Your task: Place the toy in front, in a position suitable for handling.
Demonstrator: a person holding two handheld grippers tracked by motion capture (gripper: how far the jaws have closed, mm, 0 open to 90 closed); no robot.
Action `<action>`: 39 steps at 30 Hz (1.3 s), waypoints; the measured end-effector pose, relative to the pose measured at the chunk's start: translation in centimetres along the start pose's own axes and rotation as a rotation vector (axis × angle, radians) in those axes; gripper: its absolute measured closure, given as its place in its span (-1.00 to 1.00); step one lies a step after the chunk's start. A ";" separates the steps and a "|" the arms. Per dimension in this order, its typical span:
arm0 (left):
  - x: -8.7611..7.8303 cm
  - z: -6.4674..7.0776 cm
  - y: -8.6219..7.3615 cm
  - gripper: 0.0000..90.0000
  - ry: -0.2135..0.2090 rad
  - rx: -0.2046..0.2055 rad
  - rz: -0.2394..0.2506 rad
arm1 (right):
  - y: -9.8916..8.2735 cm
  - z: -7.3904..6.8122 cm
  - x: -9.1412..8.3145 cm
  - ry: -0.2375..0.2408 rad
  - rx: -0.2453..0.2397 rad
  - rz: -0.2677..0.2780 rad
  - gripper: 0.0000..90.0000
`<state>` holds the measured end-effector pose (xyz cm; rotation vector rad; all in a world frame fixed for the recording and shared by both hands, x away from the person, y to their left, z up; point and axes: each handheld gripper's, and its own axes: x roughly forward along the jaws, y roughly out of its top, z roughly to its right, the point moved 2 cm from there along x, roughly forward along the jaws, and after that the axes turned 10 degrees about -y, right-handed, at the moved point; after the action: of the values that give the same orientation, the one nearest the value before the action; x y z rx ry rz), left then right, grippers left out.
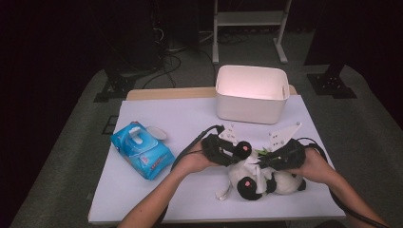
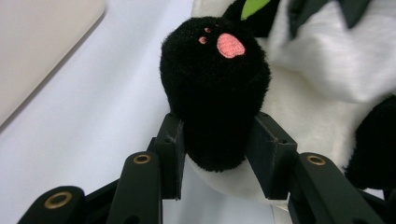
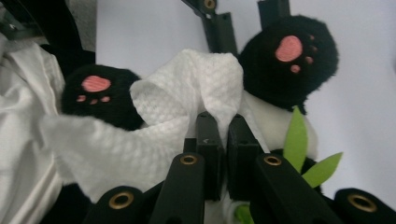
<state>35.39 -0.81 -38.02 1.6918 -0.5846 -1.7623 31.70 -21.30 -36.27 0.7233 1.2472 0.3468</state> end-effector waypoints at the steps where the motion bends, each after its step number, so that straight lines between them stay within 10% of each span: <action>1: 0.1 -0.2 0.1 0.30 0.015 -0.003 0.007 | -0.1 -0.3 -0.1 0.003 0.003 0.010 0.89; 19: 0.5 -0.9 0.8 0.28 0.008 0.001 -0.011 | 1.4 -2.0 1.6 0.047 -0.081 -0.003 0.88; 39: 0.2 -0.9 0.7 0.19 -0.015 -0.013 -0.016 | -5.4 0.0 -5.0 -0.105 0.084 0.015 0.88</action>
<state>36.37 -1.41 -37.76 1.6803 -0.5671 -1.7877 29.45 -28.30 -36.16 0.8137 1.1627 0.2667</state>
